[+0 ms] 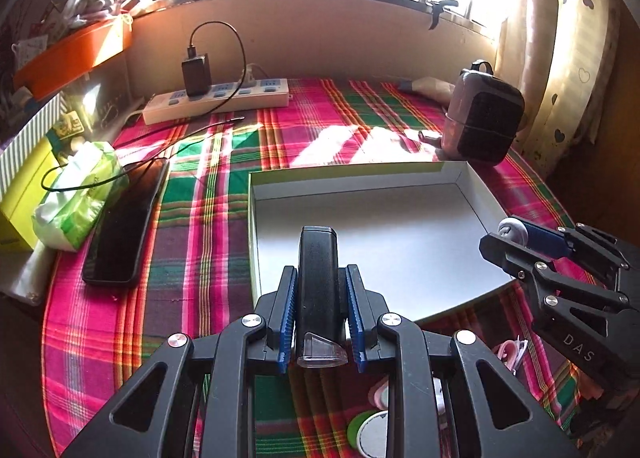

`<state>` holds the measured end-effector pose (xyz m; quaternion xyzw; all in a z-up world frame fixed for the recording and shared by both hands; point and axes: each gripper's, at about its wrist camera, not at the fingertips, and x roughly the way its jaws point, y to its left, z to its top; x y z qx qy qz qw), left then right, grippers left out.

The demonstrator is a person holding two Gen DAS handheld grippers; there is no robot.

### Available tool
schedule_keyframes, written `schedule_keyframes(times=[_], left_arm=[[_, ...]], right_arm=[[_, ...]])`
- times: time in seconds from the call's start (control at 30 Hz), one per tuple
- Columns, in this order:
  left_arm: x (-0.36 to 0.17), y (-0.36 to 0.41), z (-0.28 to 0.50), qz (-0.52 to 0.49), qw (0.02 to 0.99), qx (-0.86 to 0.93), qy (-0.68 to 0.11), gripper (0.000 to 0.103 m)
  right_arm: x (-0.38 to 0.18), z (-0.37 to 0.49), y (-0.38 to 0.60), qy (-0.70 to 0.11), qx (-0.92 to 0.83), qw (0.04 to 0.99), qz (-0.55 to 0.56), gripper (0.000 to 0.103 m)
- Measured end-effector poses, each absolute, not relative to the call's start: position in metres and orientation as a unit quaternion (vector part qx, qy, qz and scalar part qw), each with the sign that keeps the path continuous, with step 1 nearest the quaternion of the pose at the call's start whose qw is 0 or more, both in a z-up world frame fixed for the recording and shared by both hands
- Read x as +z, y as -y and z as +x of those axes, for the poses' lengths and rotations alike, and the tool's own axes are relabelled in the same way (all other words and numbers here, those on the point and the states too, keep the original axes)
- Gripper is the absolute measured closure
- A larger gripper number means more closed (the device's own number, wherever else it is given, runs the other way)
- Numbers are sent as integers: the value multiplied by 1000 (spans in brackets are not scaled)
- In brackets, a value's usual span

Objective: Organize objects
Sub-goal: 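Carry the flashlight and egg toy over the open box with both grippers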

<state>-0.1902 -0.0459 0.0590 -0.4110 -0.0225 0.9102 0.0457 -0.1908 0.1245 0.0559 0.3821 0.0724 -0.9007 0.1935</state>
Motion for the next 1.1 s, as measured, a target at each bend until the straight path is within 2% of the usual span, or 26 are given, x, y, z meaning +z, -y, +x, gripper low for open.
schedule_keyframes(times=[0.27, 0.6, 1.1], left_arm=[[52, 48, -230, -427, 54, 902, 43, 82], [40, 42, -261, -439, 48, 897, 30, 82], [27, 40, -277, -453, 42, 890, 23, 82]], right_arm=[[44, -232, -115, -64, -888, 197, 411, 70], [28, -268, -98, -82, -878, 186, 433, 70], [15, -281, -88, -113, -876, 170, 437, 70]])
